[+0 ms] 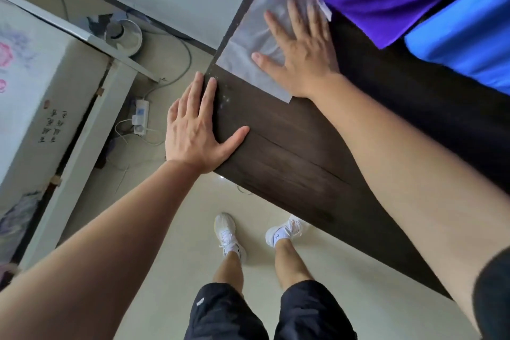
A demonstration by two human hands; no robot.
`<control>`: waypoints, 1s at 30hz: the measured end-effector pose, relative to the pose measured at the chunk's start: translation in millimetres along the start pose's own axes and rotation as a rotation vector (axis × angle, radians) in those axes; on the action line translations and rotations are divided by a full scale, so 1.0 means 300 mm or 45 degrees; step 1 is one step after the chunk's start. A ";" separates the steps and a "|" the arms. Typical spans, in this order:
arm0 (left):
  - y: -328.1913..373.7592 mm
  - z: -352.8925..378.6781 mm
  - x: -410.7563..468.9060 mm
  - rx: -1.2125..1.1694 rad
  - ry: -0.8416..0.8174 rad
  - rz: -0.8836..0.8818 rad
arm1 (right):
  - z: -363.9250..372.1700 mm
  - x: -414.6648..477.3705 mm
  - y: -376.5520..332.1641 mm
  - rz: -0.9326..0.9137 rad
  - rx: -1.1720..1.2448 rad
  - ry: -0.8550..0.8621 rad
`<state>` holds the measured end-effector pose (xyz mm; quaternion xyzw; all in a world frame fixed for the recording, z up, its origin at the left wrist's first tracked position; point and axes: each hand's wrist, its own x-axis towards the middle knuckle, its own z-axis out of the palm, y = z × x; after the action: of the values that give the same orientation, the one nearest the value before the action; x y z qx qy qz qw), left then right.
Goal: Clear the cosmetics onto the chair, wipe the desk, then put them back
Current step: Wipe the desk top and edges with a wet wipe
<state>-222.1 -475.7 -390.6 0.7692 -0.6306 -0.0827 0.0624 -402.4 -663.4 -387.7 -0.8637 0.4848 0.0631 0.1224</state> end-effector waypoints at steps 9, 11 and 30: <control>0.007 -0.004 -0.006 -0.027 0.023 -0.015 | 0.042 -0.048 -0.119 -0.206 -0.009 0.019; 0.007 -0.004 -0.006 -0.025 0.009 -0.010 | 0.066 -0.169 -0.046 -0.220 -0.012 0.032; -0.222 -0.079 0.013 -0.672 -0.213 -0.019 | 0.146 -0.244 -0.422 0.437 0.078 0.125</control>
<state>-152.4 -466.5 -380.8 0.7215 -0.5844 -0.3077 0.2078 -332.2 -527.8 -394.1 -0.7662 0.6322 0.0260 0.1125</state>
